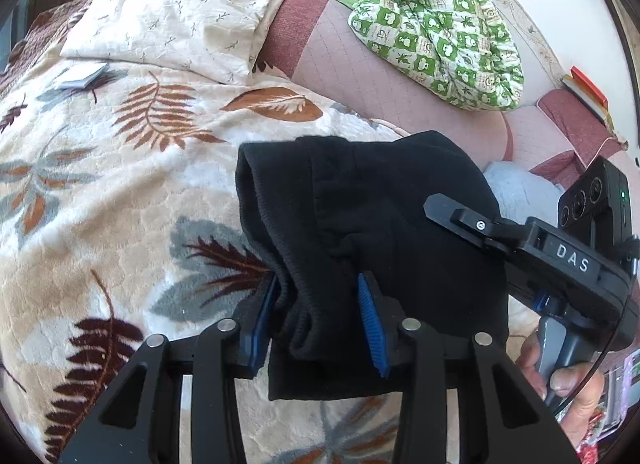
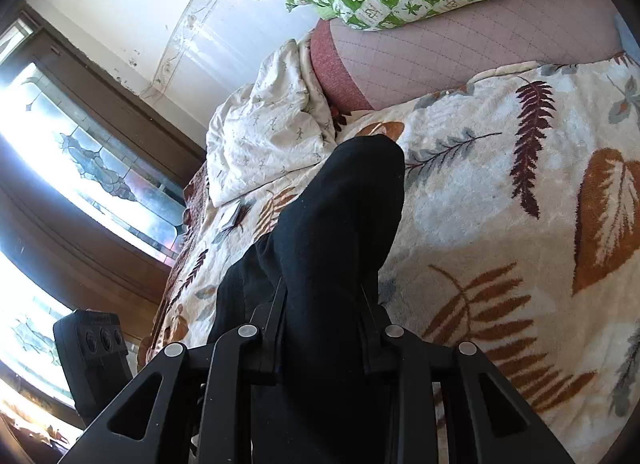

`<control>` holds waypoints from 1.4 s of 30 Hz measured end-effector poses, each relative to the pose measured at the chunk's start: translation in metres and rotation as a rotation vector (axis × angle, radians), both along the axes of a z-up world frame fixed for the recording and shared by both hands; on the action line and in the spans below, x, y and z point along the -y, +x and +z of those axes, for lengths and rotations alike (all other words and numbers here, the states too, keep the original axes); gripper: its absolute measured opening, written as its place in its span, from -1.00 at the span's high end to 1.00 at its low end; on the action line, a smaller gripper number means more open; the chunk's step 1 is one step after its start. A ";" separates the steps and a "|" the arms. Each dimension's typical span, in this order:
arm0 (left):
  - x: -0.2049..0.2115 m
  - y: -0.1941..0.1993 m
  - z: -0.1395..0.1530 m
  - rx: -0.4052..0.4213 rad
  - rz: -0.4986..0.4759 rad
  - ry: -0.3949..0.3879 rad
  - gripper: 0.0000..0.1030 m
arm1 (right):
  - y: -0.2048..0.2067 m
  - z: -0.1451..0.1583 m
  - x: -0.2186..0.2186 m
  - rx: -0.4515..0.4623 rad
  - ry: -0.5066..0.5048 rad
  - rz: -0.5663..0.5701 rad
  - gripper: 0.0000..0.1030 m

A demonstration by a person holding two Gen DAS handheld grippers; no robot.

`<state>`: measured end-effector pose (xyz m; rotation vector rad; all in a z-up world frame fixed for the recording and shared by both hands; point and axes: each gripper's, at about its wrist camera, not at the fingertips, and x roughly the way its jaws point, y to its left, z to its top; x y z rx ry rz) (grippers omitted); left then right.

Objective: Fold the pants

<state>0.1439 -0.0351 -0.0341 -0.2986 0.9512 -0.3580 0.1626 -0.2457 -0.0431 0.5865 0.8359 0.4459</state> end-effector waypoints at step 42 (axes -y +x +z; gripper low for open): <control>-0.044 -0.080 0.011 0.127 0.189 0.399 -0.49 | -0.060 -0.020 -0.020 0.010 -0.309 -0.179 -0.36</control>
